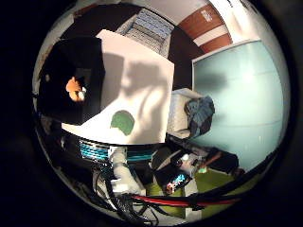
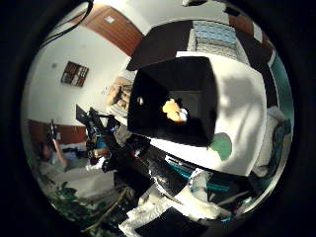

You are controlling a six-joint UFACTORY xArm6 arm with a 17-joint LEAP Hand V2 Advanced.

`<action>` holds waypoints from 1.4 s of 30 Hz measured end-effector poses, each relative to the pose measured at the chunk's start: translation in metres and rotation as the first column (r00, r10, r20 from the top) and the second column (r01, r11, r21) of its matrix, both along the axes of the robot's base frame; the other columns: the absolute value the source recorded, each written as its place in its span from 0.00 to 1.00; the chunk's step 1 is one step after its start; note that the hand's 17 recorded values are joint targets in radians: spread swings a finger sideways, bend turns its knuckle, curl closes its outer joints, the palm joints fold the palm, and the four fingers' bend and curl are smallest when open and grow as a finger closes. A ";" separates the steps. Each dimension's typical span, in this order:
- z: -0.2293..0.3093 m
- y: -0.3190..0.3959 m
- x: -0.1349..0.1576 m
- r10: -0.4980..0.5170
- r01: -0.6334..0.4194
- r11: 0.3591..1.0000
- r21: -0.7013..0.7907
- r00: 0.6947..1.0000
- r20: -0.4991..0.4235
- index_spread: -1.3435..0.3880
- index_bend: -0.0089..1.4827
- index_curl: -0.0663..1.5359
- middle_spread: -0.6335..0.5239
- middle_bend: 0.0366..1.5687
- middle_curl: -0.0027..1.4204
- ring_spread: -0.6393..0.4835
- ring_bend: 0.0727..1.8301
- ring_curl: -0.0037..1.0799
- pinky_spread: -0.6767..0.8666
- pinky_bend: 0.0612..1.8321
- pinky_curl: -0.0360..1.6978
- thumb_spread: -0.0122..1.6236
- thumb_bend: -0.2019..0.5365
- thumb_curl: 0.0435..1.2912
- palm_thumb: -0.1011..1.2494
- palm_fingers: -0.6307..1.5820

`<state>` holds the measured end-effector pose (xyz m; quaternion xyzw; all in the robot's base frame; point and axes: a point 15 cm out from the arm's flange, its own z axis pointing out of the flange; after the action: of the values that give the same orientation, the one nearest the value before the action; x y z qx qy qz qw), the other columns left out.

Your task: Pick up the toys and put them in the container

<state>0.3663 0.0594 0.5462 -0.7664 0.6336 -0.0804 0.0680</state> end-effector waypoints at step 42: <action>-0.295 -0.154 -0.107 -0.275 0.307 0.950 0.051 0.905 -0.324 0.65 0.11 0.19 0.72 0.13 0.23 0.80 0.20 0.24 0.76 0.36 0.18 0.70 0.25 0.19 0.42 0.30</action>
<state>0.2593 -0.0948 0.2511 -0.6618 0.7468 0.0651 -0.0077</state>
